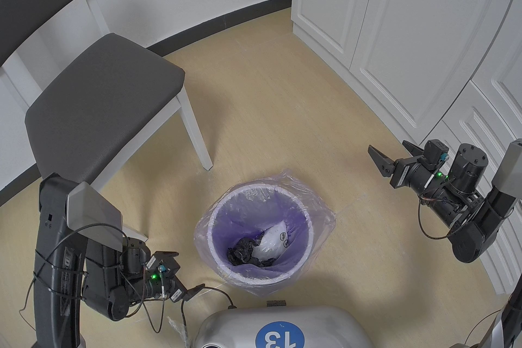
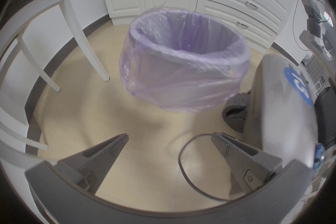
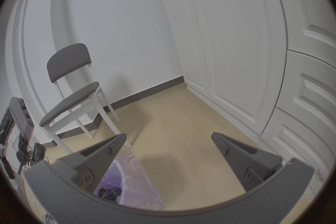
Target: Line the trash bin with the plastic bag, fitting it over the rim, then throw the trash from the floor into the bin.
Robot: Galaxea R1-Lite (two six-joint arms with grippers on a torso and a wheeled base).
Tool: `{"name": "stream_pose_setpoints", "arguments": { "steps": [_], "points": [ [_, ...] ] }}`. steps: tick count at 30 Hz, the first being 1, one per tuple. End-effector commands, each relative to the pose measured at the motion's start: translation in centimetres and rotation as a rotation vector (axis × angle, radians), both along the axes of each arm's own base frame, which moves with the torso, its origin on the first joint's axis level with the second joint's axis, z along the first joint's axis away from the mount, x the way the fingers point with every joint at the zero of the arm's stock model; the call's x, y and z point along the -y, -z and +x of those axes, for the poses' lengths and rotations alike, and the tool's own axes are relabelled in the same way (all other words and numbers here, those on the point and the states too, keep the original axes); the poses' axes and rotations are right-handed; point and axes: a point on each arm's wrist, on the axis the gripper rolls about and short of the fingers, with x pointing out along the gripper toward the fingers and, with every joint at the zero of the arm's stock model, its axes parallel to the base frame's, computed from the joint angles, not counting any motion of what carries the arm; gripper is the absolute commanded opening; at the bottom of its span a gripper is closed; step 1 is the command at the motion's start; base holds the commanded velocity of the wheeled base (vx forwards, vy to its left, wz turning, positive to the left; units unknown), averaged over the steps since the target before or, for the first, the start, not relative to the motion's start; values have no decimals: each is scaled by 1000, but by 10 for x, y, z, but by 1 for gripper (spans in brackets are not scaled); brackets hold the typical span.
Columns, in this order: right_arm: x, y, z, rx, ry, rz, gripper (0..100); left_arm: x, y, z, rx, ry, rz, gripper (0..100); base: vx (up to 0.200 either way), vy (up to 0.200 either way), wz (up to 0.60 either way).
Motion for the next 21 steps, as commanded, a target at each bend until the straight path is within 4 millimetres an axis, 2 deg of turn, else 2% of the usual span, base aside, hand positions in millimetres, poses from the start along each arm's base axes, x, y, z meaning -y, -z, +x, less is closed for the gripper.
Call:
{"name": "stream_pose_setpoints", "arguments": {
  "steps": [1, 13, 21],
  "points": [
    [-8, -2, -4, 21, -25, -25, 100, 8, 6, 23, 88, 22, -16, 100, 0, 0, 0],
    [-9, -5, -18, 18, -55, -42, 100, 28, 4, 14, 76, 117, -34, 100, 0, 0, 0],
    [-9, -3, -18, 13, -55, -51, 100, 35, -4, 22, 126, 131, -48, 100, 0, 0, 0]
  ]
}}
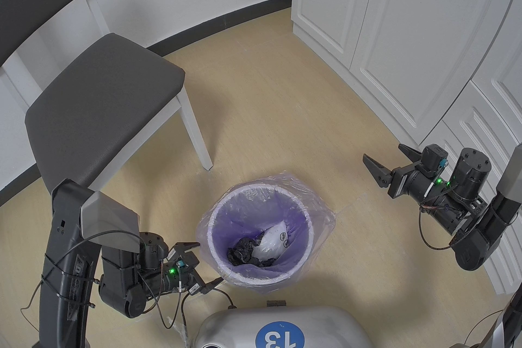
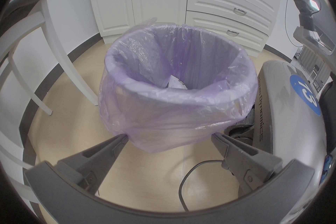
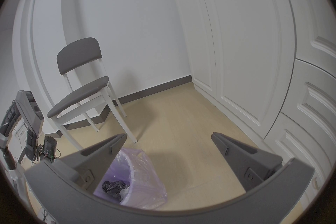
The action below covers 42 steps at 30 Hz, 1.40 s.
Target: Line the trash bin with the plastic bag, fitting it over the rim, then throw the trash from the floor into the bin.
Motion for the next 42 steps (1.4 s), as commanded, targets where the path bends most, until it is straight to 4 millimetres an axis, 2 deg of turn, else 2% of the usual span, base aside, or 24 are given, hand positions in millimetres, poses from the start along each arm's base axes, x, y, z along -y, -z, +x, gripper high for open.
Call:
{"name": "stream_pose_setpoints", "arguments": {
  "steps": [1, 5, 6, 12, 17, 26, 37, 42],
  "points": [
    [1, 0, 0, 9, 2, 0, 100, 3, -5, 6, 44, 6, -15, 100, 0, 0, 0],
    [2, 1, 1, 7, 7, -3, 100, 4, -2, 13, 61, 12, -27, 100, 0, 0, 0],
    [2, 1, 1, 7, 7, -3, 100, 4, -2, 14, 62, 12, -27, 0, 0, 0, 0],
    [2, 1, 1, 9, 7, -8, 100, 0, 3, 18, 60, 0, -30, 0, 0, 0, 0],
    [1, 1, 2, 10, 4, -10, 100, -13, 8, 27, 62, -38, -39, 0, 0, 0, 0],
    [0, 2, 2, 13, -17, -24, 100, -32, 5, 68, 98, -66, -83, 0, 0, 0, 0],
    [-7, 3, -1, 28, -74, -63, 100, -25, 0, 99, 42, -19, -159, 0, 0, 0, 0],
    [-7, 3, -2, 38, -76, -93, 100, -18, -3, 127, 23, -31, -209, 0, 0, 0, 0]
  ]
}}
